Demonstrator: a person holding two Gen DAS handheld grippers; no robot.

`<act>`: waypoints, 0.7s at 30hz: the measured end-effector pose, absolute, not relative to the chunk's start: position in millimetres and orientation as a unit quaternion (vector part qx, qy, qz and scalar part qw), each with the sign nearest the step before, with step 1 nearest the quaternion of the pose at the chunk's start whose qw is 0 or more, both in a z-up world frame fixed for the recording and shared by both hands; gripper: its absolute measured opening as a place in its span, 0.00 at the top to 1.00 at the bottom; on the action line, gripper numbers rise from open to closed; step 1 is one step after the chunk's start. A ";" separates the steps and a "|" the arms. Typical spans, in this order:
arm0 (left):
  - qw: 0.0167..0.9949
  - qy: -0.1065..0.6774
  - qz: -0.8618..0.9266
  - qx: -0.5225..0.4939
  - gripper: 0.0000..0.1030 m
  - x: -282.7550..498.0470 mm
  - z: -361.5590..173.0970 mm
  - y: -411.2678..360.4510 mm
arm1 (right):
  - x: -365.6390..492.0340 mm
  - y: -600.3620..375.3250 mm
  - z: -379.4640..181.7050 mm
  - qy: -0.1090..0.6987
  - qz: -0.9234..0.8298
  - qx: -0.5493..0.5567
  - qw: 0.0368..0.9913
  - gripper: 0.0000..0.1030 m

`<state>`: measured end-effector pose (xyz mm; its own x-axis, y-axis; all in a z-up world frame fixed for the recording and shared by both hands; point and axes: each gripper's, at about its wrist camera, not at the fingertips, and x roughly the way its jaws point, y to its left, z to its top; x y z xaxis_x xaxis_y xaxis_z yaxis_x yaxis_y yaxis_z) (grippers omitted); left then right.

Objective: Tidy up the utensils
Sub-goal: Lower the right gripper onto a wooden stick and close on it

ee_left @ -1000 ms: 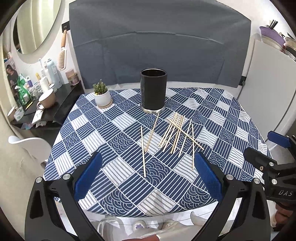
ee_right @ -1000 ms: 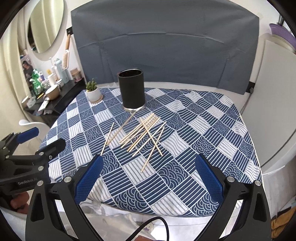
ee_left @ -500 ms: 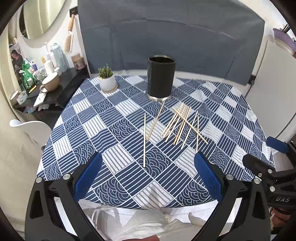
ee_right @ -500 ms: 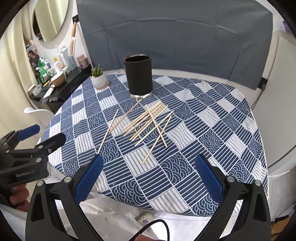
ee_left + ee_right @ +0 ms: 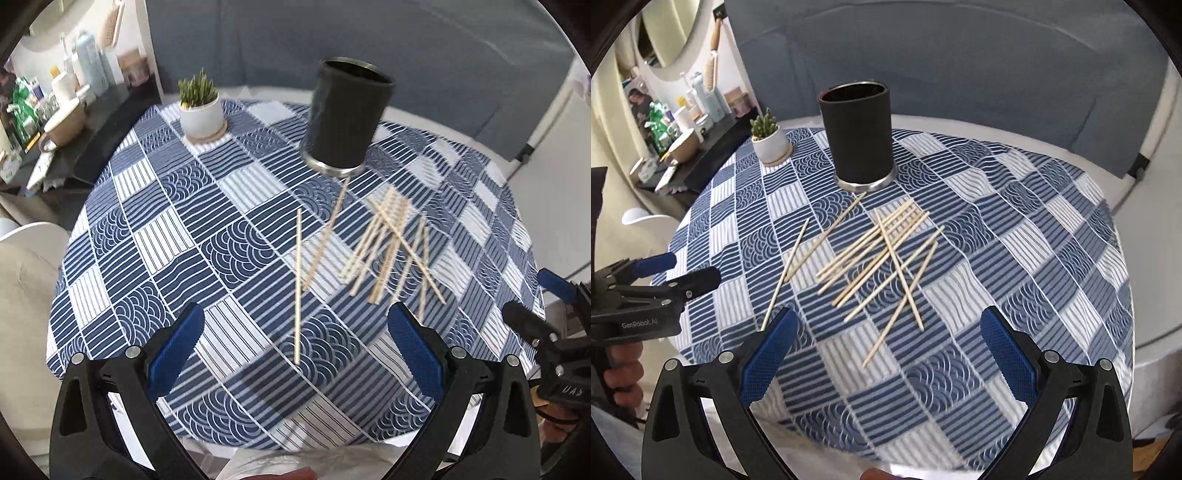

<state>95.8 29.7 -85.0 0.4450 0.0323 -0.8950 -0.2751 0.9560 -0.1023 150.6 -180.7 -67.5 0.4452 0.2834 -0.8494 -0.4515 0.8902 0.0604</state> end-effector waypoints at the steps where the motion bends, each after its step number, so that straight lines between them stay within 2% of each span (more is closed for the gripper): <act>1: 0.837 0.526 0.093 -0.120 0.06 100.5 -90.1 33.5 | 157.4 -177.3 -70.4 0.482 0.219 -0.093 0.843 0.08; 10: 0.801 0.580 0.084 -0.122 0.06 144.6 -147.7 59.8 | 217.2 -142.7 -113.8 0.505 0.243 -0.156 0.813 0.09; 18: 0.786 0.599 0.082 -0.129 0.06 172.6 -175.1 82.0 | 251.2 -120.1 -149.3 0.525 0.262 -0.194 0.786 0.09; 20: 0.780 0.606 0.079 -0.134 0.06 176.0 -180.2 83.4 | 256.1 -116.6 -156.2 0.526 0.268 -0.204 0.781 0.15; 21: 0.775 0.610 0.078 -0.142 0.06 177.7 -183.4 85.5 | 258.3 -115.6 -159.3 0.527 0.274 -0.207 0.777 0.28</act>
<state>177.7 85.5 -183.4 0.2424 -0.0518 -0.9688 -0.2944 0.9475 -0.1243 258.3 -115.6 -159.3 0.2938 0.2071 -0.9331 -0.6437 0.7646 -0.0330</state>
